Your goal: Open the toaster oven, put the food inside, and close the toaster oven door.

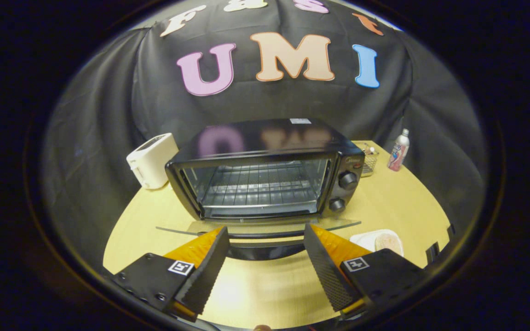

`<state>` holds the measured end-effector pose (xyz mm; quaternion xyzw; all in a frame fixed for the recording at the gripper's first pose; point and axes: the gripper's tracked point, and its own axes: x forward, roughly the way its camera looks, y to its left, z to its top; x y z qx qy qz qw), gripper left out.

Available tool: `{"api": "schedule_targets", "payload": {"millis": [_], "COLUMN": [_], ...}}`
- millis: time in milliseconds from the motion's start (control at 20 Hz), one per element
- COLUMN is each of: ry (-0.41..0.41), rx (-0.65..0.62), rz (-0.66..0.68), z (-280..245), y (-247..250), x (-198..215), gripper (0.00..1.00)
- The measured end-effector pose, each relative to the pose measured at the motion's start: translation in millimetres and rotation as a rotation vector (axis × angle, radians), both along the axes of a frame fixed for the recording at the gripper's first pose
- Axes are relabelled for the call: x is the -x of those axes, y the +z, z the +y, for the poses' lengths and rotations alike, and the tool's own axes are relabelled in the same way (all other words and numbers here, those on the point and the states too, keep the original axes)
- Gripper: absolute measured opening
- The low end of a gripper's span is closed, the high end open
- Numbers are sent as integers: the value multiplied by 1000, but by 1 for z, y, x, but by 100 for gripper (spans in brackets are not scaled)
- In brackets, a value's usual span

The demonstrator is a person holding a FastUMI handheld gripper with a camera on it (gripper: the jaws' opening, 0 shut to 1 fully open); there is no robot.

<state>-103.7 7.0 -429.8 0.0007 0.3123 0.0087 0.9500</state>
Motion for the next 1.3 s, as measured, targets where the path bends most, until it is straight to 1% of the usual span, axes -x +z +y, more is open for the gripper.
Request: {"api": "schedule_targets", "payload": {"millis": [200, 400, 500, 650, 850, 950, 1150, 1300], "ry": [-4, -75, -92, -77, -18, -6, -36, -50], "rx": [17, -83, -108, -41, 20, 21, 7, 41], "rz": [78, 132, 163, 227, 276, 283, 282, 232], "z": [0, 2, 4, 0, 10, 14, 10, -15], "y": [-25, -46, -59, -82, -108, -110, -102, -79], "x": [24, 39, 46, 56, 60, 57, 61, 60], "gripper": [100, 100, 100, 100, 100, 100, 100, 100]}}
